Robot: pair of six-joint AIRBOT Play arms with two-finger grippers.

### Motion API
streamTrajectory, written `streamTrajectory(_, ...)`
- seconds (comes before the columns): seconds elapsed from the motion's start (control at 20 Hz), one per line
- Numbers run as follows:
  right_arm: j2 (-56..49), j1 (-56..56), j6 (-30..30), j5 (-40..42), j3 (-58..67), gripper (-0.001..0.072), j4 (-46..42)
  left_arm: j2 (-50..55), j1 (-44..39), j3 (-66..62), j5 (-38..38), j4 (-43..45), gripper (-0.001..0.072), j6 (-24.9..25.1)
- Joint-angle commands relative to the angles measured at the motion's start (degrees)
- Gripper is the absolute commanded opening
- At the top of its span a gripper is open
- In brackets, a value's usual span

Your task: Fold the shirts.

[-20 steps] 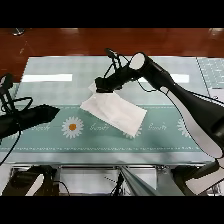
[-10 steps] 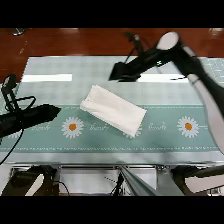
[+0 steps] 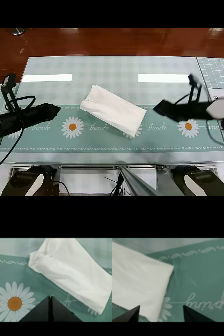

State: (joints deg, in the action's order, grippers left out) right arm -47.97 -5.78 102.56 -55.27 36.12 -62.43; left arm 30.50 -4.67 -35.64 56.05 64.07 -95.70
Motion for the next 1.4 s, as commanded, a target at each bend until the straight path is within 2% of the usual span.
streamTrajectory(0.0, -0.24, -1.70, -5.68, 12.00, -14.86, 0.0620, 15.21, 0.09, 0.00, 0.04, 0.00, 0.00, 0.0023, 0.00)
streamTrajectory(0.15, -11.82, -1.70, -19.37, 9.94, -12.46, 0.0620, 28.24, 0.90, 0.00, 0.04, 0.04, -0.02, 0.0023, -0.02)
streamTrajectory(0.25, -19.02, -1.70, -25.55, 7.08, -9.57, 0.0619, 33.88, 1.57, 0.00, 0.07, 0.04, -0.48, 0.0023, 0.00)
streamTrajectory(0.4, -27.63, -1.73, -29.99, 4.13, -5.11, 0.0619, 36.48, 1.95, 0.00, 0.07, 0.04, -2.67, 0.0022, 0.00)
streamTrajectory(0.45, -30.03, -2.03, -30.80, 2.78, -3.34, 0.0594, 36.63, 2.05, 0.00, 0.07, 0.00, -2.82, 0.0022, 0.00)
streamTrajectory(0.5, -31.71, -2.78, -31.34, 2.54, -1.62, 0.0474, 36.65, 2.10, 0.00, 0.07, -0.04, -2.80, 0.0023, 0.00)
streamTrajectory(0.6, -33.64, -4.63, -33.42, 2.29, 2.95, 0.0047, 36.61, 2.43, 0.00, 0.07, -0.15, -2.80, 0.0023, 0.00)
streamTrajectory(0.65, -33.88, -5.44, -34.34, 1.84, 6.21, 0.0025, 36.44, 2.67, 0.00, 0.07, -0.15, -2.80, 0.0022, 0.00)
streamTrajectory(0.8, -33.90, -7.50, -33.00, -0.59, 19.71, 0.0025, 32.74, 3.78, 0.00, 0.07, -0.15, -2.80, 0.0023, 0.00)
streamTrajectory(1.0, -33.97, -9.44, -25.94, -7.17, 43.25, 0.0024, 20.83, 6.03, 0.00, 0.07, -0.46, -5.92, 0.0023, -0.20)
streamTrajectory(1.1, -33.97, -8.31, -21.35, -10.82, 53.53, 0.0025, 12.50, 6.25, 0.00, 0.07, -0.68, -9.73, 0.0023, 0.02)
streamTrajectory(1.2, -33.97, -5.95, -16.76, -13.92, 61.46, 0.0025, 5.16, 6.25, 0.00, 0.07, -0.98, -9.94, 0.0023, 0.00)
streamTrajectory(1.35, -33.94, 0.11, -14.38, -19.50, 69.05, 0.0025, 5.07, 6.25, -0.02, 0.07, -0.94, -9.94, 0.0023, 0.00)
